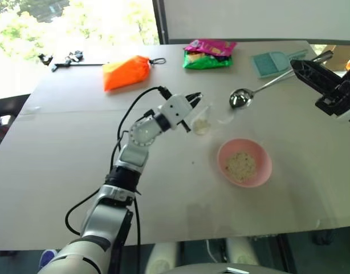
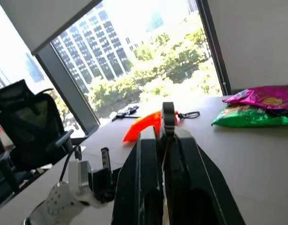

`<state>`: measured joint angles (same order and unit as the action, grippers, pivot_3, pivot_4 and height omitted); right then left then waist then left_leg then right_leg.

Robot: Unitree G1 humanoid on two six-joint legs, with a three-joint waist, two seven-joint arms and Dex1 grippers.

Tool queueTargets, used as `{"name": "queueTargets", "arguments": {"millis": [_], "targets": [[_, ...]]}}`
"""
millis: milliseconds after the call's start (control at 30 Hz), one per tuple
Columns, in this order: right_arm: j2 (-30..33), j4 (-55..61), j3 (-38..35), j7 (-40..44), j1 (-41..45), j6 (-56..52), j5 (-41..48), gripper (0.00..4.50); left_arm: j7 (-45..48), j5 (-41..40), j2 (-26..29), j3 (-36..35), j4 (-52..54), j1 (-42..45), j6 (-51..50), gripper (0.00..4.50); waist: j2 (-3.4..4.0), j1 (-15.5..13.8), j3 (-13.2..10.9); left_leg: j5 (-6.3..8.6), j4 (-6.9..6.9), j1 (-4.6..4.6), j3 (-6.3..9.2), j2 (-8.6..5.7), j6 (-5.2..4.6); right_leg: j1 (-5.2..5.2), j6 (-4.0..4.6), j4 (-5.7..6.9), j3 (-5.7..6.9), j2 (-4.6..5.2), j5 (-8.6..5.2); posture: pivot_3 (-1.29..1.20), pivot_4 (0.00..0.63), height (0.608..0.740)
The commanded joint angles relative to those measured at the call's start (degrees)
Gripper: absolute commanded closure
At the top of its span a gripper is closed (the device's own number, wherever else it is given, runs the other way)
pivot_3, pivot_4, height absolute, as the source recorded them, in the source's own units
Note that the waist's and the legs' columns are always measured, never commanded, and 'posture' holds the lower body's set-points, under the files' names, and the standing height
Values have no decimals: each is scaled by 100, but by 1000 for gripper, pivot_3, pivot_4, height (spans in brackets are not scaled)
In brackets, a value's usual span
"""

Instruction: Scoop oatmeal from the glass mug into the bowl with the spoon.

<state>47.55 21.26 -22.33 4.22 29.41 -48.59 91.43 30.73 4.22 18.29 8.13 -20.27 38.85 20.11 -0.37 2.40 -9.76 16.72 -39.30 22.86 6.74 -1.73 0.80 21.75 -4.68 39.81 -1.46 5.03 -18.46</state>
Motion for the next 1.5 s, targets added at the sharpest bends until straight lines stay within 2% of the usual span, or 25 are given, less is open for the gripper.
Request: {"name": "queueTargets", "arguments": {"millis": [33, 333, 467, 500, 667, 733, 800, 933, 1067, 1300, 1400, 1500], "targets": [[-167, -68, 228, -52, 321, 100, -140, 4500, -234, -158, -63, -224, 613, -50, -229, 4466, 0, 0, 0, 0, 0, 1, 1, -1, 0, 0, 0, 0, 0, 1, 0, 0, 150, 740], [-1091, -322, 1476, 375, 1187, 198, -1798, 4500, -693, -205, -284, -406, 1433, -356, -1013, 4466, 4, 33, 2, 0, 2, -3, 14, -1, 1, 4, 0, 3, -3, 0, 0, 0, 150, 740], [-1490, -620, 1938, 743, 1622, 184, -2480, 3153, -934, -307, -457, -528, 1822, -606, -1400, 4500, 5, 26, 3, -1, 1, -3, 15, -1, 1, 6, 0, 3, -4, 0, 0, 0, 150, 740], [-1506, -628, 1967, 852, 1641, 180, -2624, 2538, -974, -334, -490, -549, 1893, -639, -1478, 4500, 5, 11, 3, -1, 1, -2, 18, -1, 1, 6, 0, 3, -2, 0, 0, 0, 150, 740], [-1319, -525, 1865, 1522, 1630, 285, -3179, 172, -1364, -800, -781, -1008, 2220, -1065, -1956, 4500, 5, -8, 3, -1, 1, 4, 23, -3, 2, 6, 0, -3, 3, 4, 0, 0, 150, 740], [-1367, -508, 1536, 1572, 1431, 659, -3389, 73, -1554, -959, -844, -1287, 2288, -1235, -2040, 4500, 4, -4, 3, -1, 1, 3, 24, -3, 2, 6, 0, -3, 4, 4, 0, 0, 150, 740], [-1419, -471, 1192, 2018, 1151, 938, -3260, 73, -1700, -1095, -873, -1508, 2381, -1385, -2134, 4500, 2, -6, 4, -1, 2, 3, 29, -2, 2, 5, 0, -2, 8, 4, 0, 0, 150, 740], [-450, -187, 1165, 2967, -231, 1891, -4778, 73, -1928, -1343, -685, -2135, 2496, -1843, -2115, 4500, 0, -32, 5, 0, 2, 4, 22, -3, 1, 5, 0, -5, 4, 5, 0, 0, 150, 740], [-500, -461, 818, 3342, -1229, 2659, -5241, 73, -1998, -1430, -489, -2564, 2208, -2117, -1761, 4500, -5, 9, 6, 0, 5, -5, 3, -2, 1, 8, 0, 4, -11, 5, 0, 0, 150, 740], [-666, -536, 434, 4412, -2221, 3464, -5250, 73, -1727, -1599, -294, -2868, 1254, -2157, -778, 4500, -7, -36, 8, -1, -4, -24, 15, -2, 2, -13, -1, 8, -4, 1, 1, 0, 150, 740], [-677, -311, 156, 5124, -2646, 3649, -4806, 73, -1748, -1638, -263, -2959, 948, -2149, -547, 4500, -6, -39, 8, -1, 1, -23, 15, -2, 3, -12, -1, 1, -5, 1, 1, 0, 150, 740], [-288, -124, -108, 5700, -2786, 3146, -4171, 73, -1783, -1632, -180, -2983, 800, -2071, -482, 4500, -6, -32, 8, -1, 2, -23, 13, -2, 2, -13, -1, 0, -6, 3, 1, 0, 150, 740]]}}
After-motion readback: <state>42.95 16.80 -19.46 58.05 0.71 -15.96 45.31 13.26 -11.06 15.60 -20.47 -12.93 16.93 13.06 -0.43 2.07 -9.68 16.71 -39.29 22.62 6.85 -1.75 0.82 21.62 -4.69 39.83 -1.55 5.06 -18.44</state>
